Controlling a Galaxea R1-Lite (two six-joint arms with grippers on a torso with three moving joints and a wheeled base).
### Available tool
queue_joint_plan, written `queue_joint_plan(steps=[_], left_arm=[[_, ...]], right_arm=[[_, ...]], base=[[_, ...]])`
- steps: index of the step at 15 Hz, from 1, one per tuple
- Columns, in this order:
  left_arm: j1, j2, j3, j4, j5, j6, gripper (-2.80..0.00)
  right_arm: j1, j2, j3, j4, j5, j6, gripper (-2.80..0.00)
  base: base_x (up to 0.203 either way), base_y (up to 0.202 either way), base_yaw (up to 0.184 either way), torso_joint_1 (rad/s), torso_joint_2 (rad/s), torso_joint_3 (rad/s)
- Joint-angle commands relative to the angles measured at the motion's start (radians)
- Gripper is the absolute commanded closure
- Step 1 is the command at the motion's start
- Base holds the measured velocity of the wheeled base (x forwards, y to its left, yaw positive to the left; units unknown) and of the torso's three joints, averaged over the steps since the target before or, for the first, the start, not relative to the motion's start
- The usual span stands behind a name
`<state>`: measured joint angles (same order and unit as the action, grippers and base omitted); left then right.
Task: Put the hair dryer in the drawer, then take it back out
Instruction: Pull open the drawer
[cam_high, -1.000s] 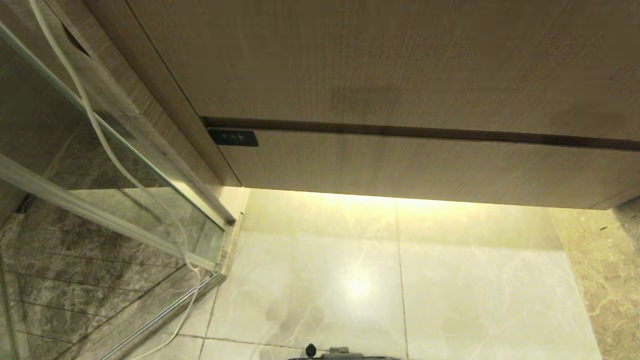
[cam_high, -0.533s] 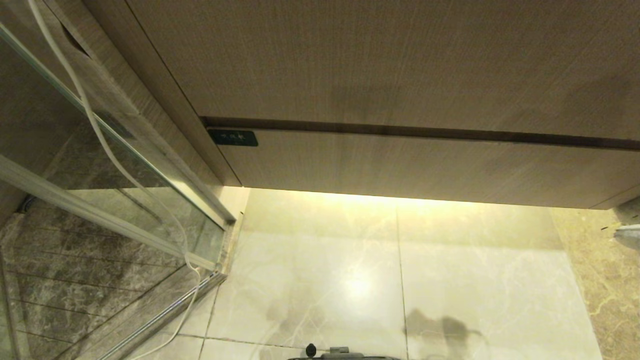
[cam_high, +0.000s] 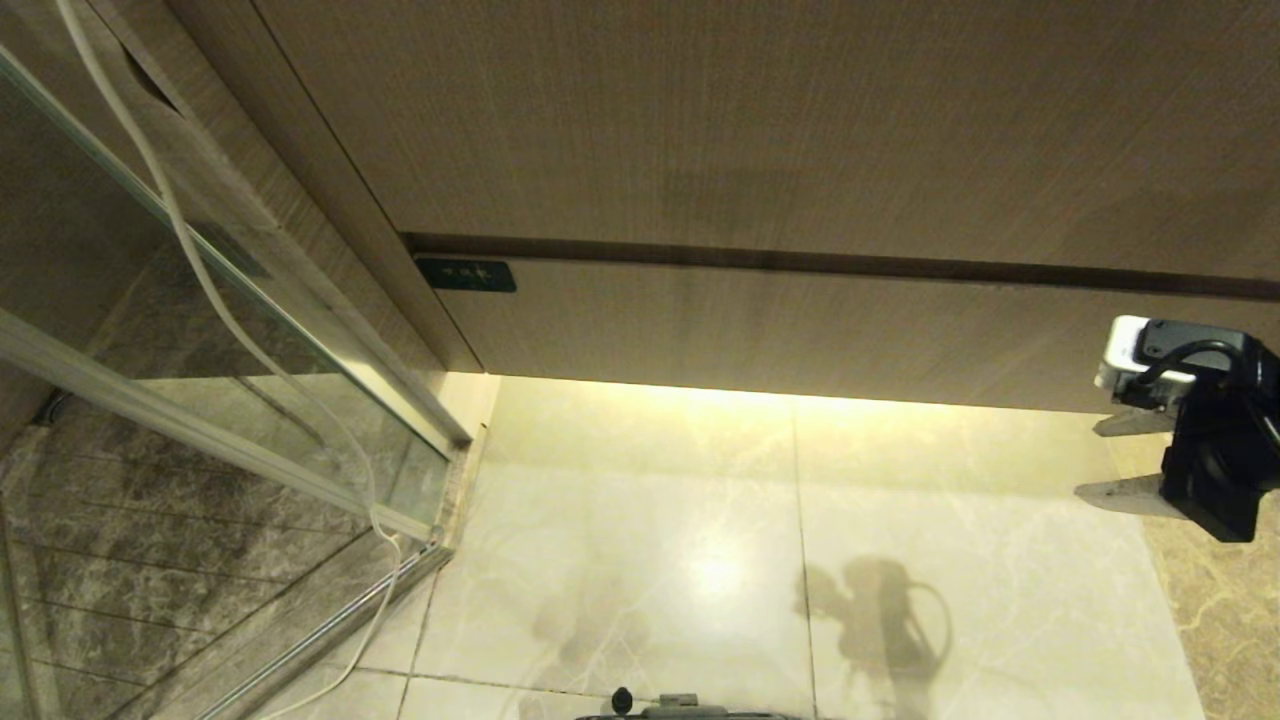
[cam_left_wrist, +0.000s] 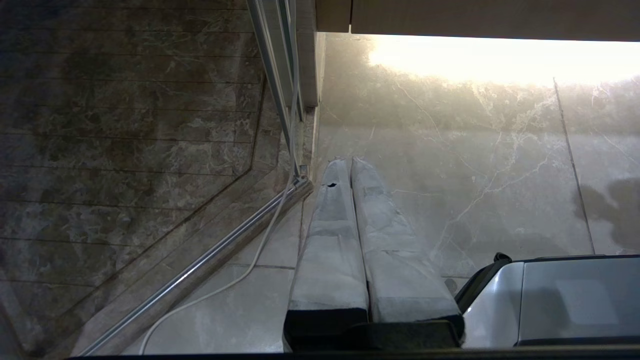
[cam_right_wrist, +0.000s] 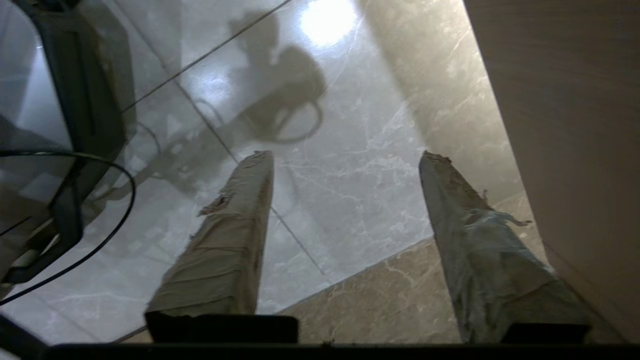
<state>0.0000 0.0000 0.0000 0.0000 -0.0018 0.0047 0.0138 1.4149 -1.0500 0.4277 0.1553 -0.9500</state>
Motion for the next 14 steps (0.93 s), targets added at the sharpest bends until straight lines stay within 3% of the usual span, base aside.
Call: queue_joint_plan(steps=[1,4,10,11,14], left_arm=[[0.000,0.000,0.000,0.000,0.000,0.000,0.00],[0.000,-0.001,0.000,0.000,0.000,0.000,0.00],[0.000,0.000,0.000,0.000,0.000,0.000,0.00],[0.000,-0.002,0.000,0.000,0.000,0.000,0.00],[0.000,-0.002,0.000,0.000,0.000,0.000,0.00]], right_arm=[[0.001,0.056,0.018,-0.065,0.001,-0.019,-2.80],[-0.002,0.059,0.099,-0.358,0.001,-0.157,-2.80],[-0.003,-0.003,0.098,-0.421,0.011,-0.291,-2.80],[0.000,-0.010,0.101,-0.445,0.029,-0.292,-2.80],[-0.016,0.018,0.118,-0.518,0.209,-0.349,-2.80]], base=[[0.000,0.000,0.000,0.000,0.00,0.000],[0.000,0.000,0.000,0.000,0.00,0.000],[0.000,0.000,0.000,0.000,0.00,0.000],[0.000,0.000,0.000,0.000,0.00,0.000],[0.000,0.000,0.000,0.000,0.00,0.000]])
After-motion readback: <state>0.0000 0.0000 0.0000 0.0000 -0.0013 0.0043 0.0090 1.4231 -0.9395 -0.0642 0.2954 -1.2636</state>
